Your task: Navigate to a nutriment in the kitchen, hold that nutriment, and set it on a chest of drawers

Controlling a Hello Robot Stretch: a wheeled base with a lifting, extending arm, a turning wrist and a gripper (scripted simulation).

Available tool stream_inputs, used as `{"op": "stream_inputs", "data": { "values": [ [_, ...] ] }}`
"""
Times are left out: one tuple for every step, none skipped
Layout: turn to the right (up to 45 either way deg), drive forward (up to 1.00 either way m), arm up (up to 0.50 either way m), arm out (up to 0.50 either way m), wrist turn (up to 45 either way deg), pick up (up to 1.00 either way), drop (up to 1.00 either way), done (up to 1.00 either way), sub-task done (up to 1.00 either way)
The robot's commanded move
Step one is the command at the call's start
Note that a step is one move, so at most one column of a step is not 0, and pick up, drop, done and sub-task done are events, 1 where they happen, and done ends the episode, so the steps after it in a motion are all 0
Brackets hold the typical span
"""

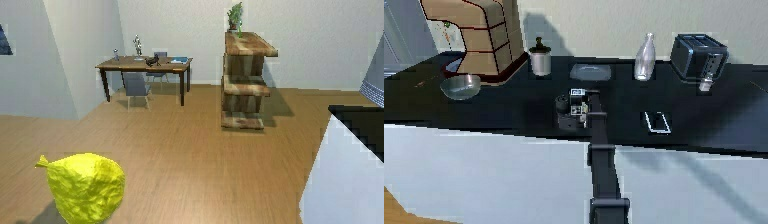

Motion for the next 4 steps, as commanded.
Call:
{"op": "stream_inputs", "data": {
  "values": [
    [0.0,0.0,0.0,0.0,0.0,1.0,0.0,0.0,0.0],
    [0.0,0.0,0.1,0.0,0.0,0.0,0.0,0.0,0.0],
    [0.0,0.0,0.04,0.0,0.0,0.0,0.0,0.0,0.0],
    [0.0,0.0,0.0,0.0,-45.0,0.0,0.0,0.0,0.0]
  ]
}}
